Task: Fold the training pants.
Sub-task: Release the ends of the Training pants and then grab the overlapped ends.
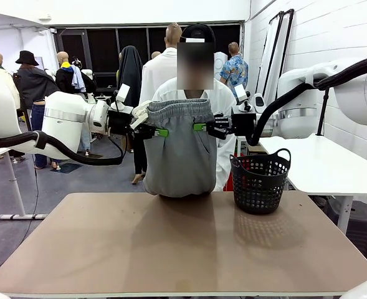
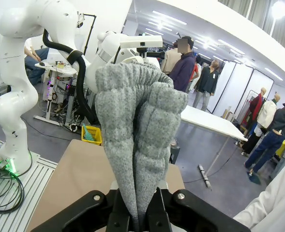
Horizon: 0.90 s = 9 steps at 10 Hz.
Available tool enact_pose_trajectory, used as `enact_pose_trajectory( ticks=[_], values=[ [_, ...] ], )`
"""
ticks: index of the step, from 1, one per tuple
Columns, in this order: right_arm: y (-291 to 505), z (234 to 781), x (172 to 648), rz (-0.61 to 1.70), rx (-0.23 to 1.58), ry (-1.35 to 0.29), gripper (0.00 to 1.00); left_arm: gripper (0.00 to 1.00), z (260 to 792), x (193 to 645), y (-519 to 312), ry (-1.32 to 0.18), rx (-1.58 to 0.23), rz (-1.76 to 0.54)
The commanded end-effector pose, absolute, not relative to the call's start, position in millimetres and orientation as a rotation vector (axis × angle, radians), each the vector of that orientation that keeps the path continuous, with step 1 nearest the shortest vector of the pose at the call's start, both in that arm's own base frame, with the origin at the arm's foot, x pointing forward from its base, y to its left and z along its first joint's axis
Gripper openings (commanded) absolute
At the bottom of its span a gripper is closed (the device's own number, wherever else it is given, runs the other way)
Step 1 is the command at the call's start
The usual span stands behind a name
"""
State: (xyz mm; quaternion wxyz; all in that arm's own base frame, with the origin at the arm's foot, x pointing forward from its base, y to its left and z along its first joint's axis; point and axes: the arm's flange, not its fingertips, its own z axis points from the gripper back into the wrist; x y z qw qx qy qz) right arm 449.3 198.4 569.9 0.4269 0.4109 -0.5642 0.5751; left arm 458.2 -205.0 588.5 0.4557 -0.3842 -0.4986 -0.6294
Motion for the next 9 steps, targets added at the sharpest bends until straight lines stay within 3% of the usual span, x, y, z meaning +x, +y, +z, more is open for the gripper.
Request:
enact_pose_trajectory(
  ticks=[1, 9],
  values=[
    [200.3, 572.8, 448.5, 1.441, 1.033, -1.416, 0.00, 0.00, 590.1, 453.4, -204.0, -1.264, -0.945, -1.548],
    [200.3, 572.8, 448.5, 1.441, 1.033, -1.416, 0.00, 0.00, 590.1, 453.4, -204.0, -1.264, -0.945, -1.548]
  ],
)
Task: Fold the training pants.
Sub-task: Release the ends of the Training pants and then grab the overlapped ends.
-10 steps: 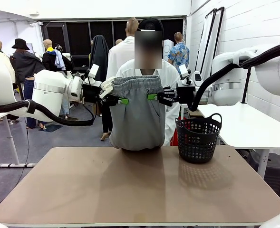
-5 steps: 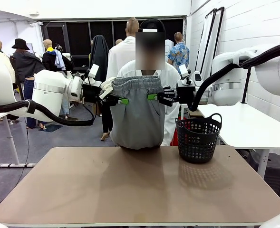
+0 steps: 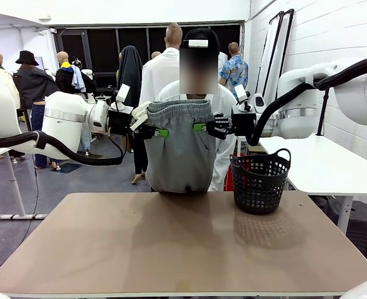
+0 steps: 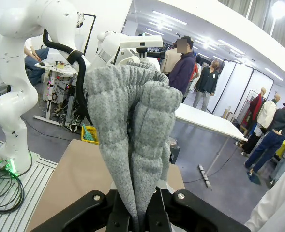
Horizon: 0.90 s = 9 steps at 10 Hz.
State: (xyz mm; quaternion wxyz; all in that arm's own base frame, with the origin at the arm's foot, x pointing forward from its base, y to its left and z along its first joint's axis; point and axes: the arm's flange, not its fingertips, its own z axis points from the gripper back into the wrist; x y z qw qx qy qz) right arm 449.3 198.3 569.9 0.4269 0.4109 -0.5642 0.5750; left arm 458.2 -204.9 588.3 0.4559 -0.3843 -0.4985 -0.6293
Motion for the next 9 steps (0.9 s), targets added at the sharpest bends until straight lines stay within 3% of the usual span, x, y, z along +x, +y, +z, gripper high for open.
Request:
enact_pose_trajectory(
  ticks=[1, 9],
  values=[
    [200.3, 572.8, 448.5, 1.441, 1.033, -1.416, 0.00, 0.00, 590.1, 453.4, -204.0, -1.264, -0.945, -1.548],
    [200.3, 572.8, 448.5, 1.441, 1.033, -1.416, 0.00, 0.00, 590.1, 453.4, -204.0, -1.264, -0.945, -1.548]
  ],
)
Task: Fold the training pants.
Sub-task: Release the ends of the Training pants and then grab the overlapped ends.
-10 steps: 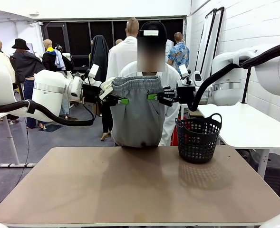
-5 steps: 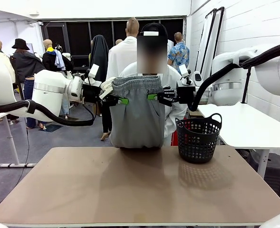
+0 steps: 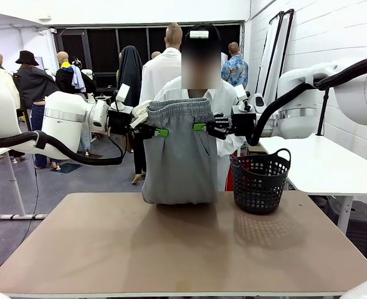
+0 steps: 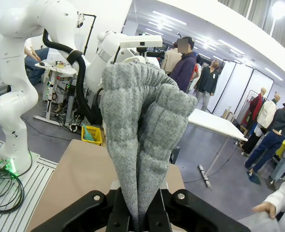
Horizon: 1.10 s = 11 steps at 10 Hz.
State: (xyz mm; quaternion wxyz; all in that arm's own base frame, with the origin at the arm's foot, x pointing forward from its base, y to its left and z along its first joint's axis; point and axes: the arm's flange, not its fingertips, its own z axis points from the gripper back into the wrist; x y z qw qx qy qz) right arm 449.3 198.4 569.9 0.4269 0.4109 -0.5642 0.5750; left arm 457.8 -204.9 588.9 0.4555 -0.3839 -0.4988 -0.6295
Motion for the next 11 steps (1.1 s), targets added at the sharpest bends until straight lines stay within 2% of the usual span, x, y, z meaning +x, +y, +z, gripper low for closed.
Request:
enact_pose_trajectory(
  ticks=[1, 11],
  values=[
    [200.3, 572.8, 448.5, 1.441, 1.033, -1.416, 0.00, 0.00, 590.1, 453.4, -204.0, -1.264, -0.945, -1.548],
    [200.3, 572.8, 448.5, 1.441, 1.033, -1.416, 0.00, 0.00, 590.1, 453.4, -204.0, -1.264, -0.945, -1.548]
  ],
)
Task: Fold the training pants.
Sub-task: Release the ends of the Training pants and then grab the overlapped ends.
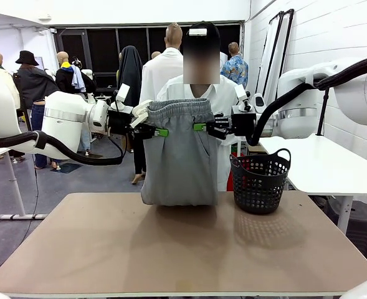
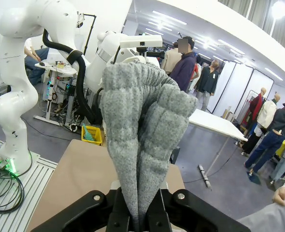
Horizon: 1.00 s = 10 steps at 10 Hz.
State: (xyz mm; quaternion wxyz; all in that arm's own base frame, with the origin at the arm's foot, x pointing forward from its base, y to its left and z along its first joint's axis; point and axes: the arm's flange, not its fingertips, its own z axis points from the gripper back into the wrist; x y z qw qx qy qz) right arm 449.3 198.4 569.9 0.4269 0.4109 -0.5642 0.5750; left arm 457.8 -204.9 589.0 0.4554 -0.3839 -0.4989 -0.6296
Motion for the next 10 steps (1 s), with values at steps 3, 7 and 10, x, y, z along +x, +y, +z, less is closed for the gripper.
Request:
enact_pose_trajectory(
  ticks=[3, 7, 10],
  values=[
    [200.3, 572.8, 448.5, 1.441, 1.033, -1.416, 0.00, 0.00, 590.1, 453.4, -204.0, -1.264, -0.945, -1.548],
    [200.3, 572.8, 448.5, 1.441, 1.033, -1.416, 0.00, 0.00, 590.1, 453.4, -204.0, -1.264, -0.945, -1.548],
    [200.3, 572.8, 448.5, 1.441, 1.033, -1.416, 0.00, 0.00, 590.1, 453.4, -204.0, -1.264, -0.945, -1.548]
  ],
)
